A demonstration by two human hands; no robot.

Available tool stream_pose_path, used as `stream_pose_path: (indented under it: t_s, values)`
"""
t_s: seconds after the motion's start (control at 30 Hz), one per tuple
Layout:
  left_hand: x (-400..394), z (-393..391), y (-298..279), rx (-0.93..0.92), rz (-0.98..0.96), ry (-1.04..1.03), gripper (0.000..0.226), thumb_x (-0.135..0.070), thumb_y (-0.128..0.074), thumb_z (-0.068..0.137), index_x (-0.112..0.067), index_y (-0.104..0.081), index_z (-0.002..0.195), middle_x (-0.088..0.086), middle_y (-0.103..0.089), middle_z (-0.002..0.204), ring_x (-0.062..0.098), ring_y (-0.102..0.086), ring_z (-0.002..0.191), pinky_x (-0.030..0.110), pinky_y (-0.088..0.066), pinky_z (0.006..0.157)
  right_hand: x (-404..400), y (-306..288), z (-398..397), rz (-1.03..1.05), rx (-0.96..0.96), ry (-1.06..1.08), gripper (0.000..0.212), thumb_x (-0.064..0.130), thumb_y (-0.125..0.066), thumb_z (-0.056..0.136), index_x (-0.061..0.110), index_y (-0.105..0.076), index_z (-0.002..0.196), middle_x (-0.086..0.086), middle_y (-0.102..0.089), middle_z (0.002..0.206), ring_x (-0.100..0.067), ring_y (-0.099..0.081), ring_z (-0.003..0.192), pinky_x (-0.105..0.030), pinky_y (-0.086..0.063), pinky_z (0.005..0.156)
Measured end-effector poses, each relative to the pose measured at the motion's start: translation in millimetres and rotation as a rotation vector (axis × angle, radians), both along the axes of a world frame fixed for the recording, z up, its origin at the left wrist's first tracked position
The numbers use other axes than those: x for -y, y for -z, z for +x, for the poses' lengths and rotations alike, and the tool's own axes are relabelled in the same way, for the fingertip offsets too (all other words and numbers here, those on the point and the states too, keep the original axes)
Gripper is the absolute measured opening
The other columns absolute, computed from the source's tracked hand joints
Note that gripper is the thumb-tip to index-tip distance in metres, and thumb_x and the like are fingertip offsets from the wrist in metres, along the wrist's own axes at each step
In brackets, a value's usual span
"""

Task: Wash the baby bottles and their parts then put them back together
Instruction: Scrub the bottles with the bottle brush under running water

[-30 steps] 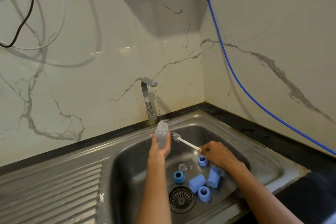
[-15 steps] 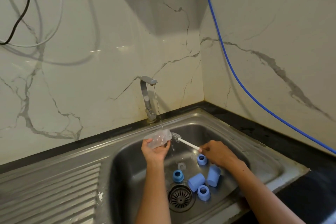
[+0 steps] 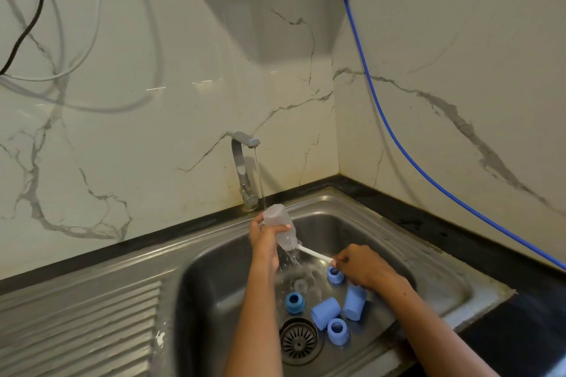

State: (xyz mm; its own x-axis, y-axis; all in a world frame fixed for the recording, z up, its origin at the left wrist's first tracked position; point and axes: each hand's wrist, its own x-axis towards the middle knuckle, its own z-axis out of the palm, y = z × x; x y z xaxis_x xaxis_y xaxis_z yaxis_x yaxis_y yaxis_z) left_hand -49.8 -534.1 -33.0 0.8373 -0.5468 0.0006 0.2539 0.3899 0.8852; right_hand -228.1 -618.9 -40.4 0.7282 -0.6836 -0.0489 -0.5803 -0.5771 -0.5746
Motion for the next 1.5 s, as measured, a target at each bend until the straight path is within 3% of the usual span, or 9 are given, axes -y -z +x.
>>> stream_pose_path:
  t_s: [0.27,0.4,0.5,0.6,0.7,0.83,0.97,1.23,1.5]
  values:
    - [-9,7,-5,-0.398,-0.368,0.139,0.047,-0.014,-0.044,0.093,-0.010,-0.036,0.139,0.021,-0.048,0.126,0.036,-0.049,0.113,0.052,-0.041,0.099,0,-2,-1,-0.011,-0.035,0.000,0.031,0.035,-0.052,0.096,0.012,-0.067,0.083,0.000,-0.056,0.069,-0.018,-0.052,0.067,-0.027,-0.041,0.066]
    - [-5,2,-9,-0.629,-0.489,0.167,0.050,-0.022,-0.048,0.098,-0.006,-0.031,0.143,0.024,-0.044,0.138,0.036,-0.047,0.124,0.049,-0.043,0.096,1,-2,0,-0.017,-0.042,0.002,0.030,0.035,-0.052,0.097,0.022,-0.055,0.070,0.002,-0.054,0.069,-0.018,-0.052,0.068,-0.027,-0.042,0.068]
    - [-5,5,-8,-0.773,-0.596,0.164,0.052,-0.023,-0.051,0.097,-0.002,-0.034,0.142,0.023,-0.049,0.136,0.033,-0.050,0.125,0.046,-0.041,0.105,1,-2,0,-0.015,-0.042,-0.011,0.024,0.035,-0.052,0.097,0.021,-0.061,0.079,-0.001,-0.059,0.078,-0.019,-0.055,0.073,-0.028,-0.043,0.070]
    - [-10,9,-4,-0.839,-0.630,0.159,0.050,-0.027,-0.047,0.099,-0.001,-0.037,0.140,0.020,-0.050,0.137,0.029,-0.053,0.121,0.041,-0.050,0.090,1,-3,0,-0.015,-0.045,-0.017,0.026,0.034,-0.052,0.096,0.016,-0.070,0.093,-0.003,-0.062,0.084,-0.020,-0.059,0.077,-0.029,-0.045,0.074]
    - [-9,11,-5,-0.781,-0.571,0.129,0.049,-0.028,-0.045,0.098,-0.002,-0.039,0.139,0.021,-0.054,0.128,0.031,-0.057,0.104,0.037,-0.053,0.076,0,-4,3,-0.022,-0.043,-0.024,0.027,0.034,-0.052,0.096,0.014,-0.070,0.092,-0.006,-0.067,0.089,-0.023,-0.063,0.082,-0.033,-0.049,0.077]
    - [-11,3,-12,-0.584,-0.380,0.135,0.057,-0.022,-0.056,0.094,-0.010,-0.031,0.144,0.022,-0.050,0.124,0.036,-0.054,0.109,0.049,-0.050,0.088,-5,-3,3,-0.032,-0.034,-0.038,0.029,0.035,-0.053,0.096,0.024,-0.055,0.069,-0.002,-0.060,0.079,-0.021,-0.059,0.076,-0.033,-0.048,0.075]
    - [-22,-7,-16,-0.350,-0.115,0.048,0.062,-0.010,-0.063,0.088,-0.010,-0.032,0.142,0.022,-0.046,0.136,0.039,-0.048,0.124,0.056,-0.041,0.102,-12,-7,4,-0.041,-0.031,-0.072,0.026,0.034,-0.052,0.095,0.014,-0.067,0.088,-0.006,-0.067,0.088,-0.023,-0.064,0.083,-0.037,-0.051,0.081]
    - [-97,-26,-35,0.253,0.309,-0.212,0.063,0.003,-0.073,0.076,-0.013,-0.039,0.126,0.013,-0.052,0.125,0.025,-0.054,0.106,0.034,-0.051,0.078,-45,-26,-3,-0.217,-0.049,-0.173,0.033,0.032,-0.046,0.098,0.015,-0.066,0.116,-0.010,-0.067,0.104,-0.026,-0.063,0.093,-0.036,-0.050,0.081]
    - [-163,-36,-39,0.371,0.369,-0.257,0.054,-0.013,-0.076,0.079,-0.014,-0.043,0.120,0.010,-0.058,0.118,0.027,-0.060,0.105,0.030,-0.052,0.073,-96,-34,17,-0.323,-0.023,-0.185,0.034,0.033,-0.041,0.100,0.022,-0.060,0.127,-0.009,-0.066,0.111,-0.028,-0.062,0.100,-0.037,-0.049,0.086]
